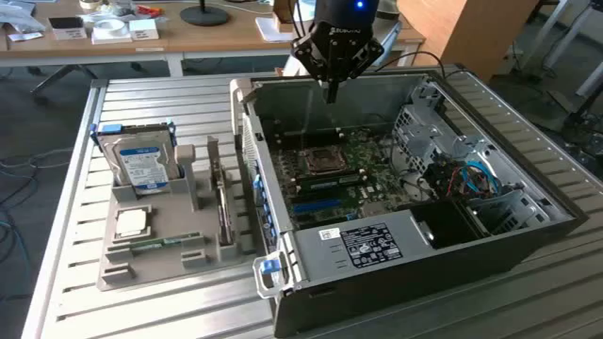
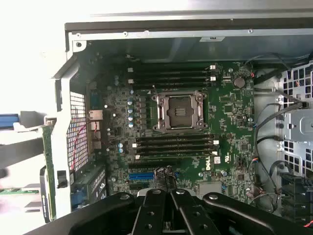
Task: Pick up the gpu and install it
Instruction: 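Reach for the gpu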
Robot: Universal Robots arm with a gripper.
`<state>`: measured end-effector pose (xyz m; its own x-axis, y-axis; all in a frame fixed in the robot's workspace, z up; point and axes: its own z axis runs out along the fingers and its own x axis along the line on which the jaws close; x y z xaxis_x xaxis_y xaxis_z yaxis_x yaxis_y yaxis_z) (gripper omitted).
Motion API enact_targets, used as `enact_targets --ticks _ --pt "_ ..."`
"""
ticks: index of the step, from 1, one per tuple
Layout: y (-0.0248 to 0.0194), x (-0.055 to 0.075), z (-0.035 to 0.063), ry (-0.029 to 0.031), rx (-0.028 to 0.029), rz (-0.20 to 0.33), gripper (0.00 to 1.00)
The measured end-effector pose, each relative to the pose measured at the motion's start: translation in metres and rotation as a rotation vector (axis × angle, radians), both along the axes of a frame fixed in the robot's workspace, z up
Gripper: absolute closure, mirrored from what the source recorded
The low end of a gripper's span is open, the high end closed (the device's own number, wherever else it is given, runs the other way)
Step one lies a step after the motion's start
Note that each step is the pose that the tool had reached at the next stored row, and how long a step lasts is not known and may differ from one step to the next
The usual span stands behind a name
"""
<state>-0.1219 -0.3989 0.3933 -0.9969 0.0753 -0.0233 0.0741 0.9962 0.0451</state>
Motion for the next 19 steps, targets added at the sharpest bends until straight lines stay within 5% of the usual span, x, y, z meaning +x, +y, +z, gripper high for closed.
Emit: enact_targets --ticks 19 --pt "0.0000 -0.0072 -0.0001 0.0000 0.0000 0.000 0.89"
